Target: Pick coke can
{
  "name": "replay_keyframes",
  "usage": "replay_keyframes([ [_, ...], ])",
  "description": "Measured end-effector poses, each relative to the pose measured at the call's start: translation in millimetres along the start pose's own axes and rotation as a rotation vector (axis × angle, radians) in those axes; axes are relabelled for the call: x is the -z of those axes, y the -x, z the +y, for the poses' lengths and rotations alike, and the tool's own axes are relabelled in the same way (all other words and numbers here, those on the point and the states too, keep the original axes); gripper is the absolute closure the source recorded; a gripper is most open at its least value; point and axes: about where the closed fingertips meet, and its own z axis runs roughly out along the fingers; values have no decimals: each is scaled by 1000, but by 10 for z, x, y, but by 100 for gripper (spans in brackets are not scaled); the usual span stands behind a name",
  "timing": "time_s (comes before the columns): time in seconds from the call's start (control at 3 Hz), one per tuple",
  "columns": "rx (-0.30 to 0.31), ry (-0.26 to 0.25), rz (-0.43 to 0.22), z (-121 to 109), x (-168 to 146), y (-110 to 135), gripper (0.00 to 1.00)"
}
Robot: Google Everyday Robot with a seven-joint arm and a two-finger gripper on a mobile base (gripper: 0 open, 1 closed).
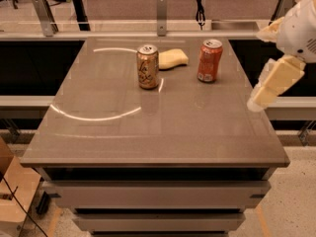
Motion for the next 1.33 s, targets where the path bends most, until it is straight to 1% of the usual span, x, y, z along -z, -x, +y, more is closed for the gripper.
replay_keyframes([
  [0.33, -2, -2, -6, -36, -21, 3, 0],
  [0.67, -19, -29, -44, -117, -49, 36, 0],
  [1.0, -28, -105, -149, -394, -122, 180, 0],
  [1.33, -60, -174, -276, -752, -270, 288, 0],
])
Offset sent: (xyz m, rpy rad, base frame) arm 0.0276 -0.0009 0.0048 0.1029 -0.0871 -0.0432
